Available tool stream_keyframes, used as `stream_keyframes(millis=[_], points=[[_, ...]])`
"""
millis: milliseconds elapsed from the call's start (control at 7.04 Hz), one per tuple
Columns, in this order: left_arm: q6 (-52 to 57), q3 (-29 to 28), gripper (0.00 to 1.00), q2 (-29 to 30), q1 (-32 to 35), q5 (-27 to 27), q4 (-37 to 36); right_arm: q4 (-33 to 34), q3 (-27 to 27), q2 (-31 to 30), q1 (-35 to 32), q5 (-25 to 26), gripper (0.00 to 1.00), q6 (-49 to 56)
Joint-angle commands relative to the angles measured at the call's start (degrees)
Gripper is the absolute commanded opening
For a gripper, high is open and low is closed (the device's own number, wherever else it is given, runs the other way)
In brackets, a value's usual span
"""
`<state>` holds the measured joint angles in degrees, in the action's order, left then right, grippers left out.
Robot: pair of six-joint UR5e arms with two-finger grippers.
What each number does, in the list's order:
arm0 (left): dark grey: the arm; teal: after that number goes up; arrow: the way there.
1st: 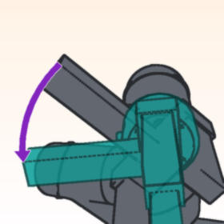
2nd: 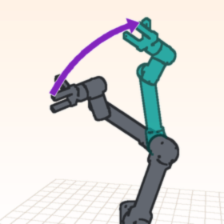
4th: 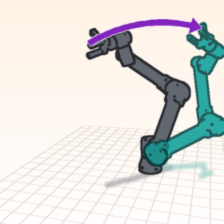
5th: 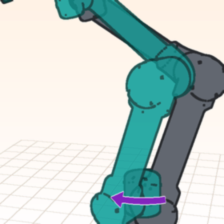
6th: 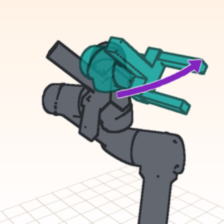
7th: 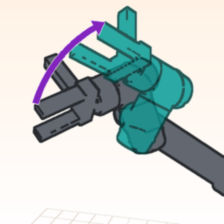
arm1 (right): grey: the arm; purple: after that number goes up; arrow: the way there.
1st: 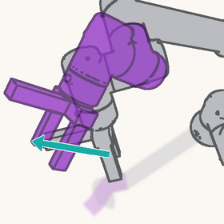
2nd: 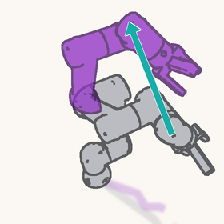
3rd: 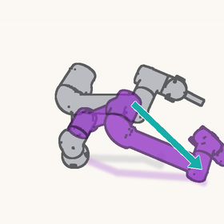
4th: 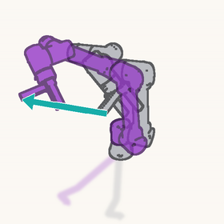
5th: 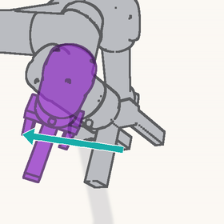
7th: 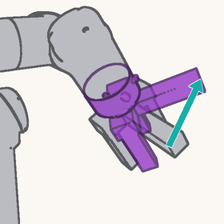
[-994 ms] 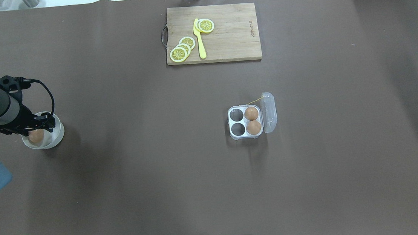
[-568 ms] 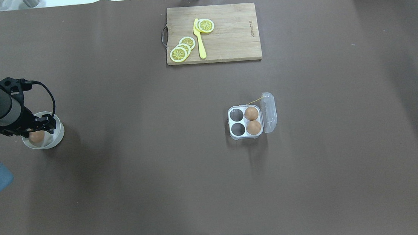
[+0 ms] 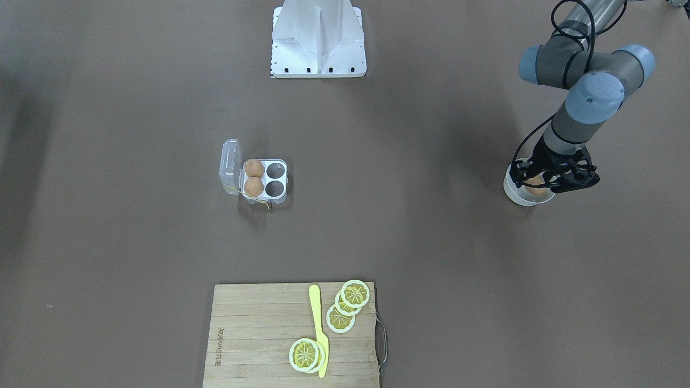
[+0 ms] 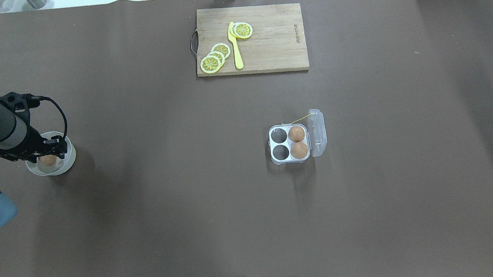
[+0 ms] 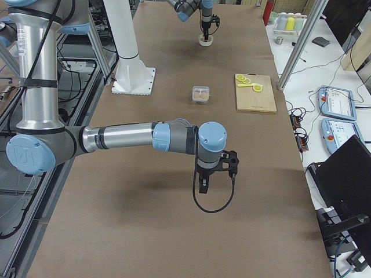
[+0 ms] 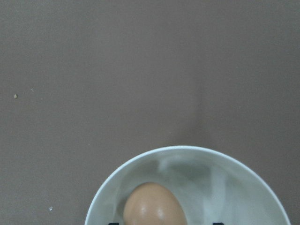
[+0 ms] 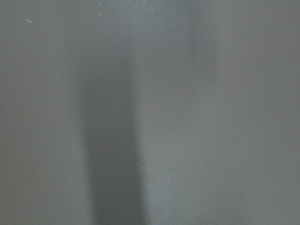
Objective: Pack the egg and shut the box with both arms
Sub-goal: 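Lower the left gripper into the bowl and close on the brown egg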
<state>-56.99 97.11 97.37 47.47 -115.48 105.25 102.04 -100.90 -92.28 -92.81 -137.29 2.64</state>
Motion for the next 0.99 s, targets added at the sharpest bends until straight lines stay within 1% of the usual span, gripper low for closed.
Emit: stream_keyframes(millis=[0,852], points=[[-0.1,-0.1,0.73,-0.1,0.0,0.0,0.9,0.0,0.0,0.0,0.0,0.0,1.00,0.0],[-0.1,-0.3,0.73,0.5,-0.1,-0.4,1.0,0.0,0.0,0.0,0.0,0.0,1.00,0.0]])
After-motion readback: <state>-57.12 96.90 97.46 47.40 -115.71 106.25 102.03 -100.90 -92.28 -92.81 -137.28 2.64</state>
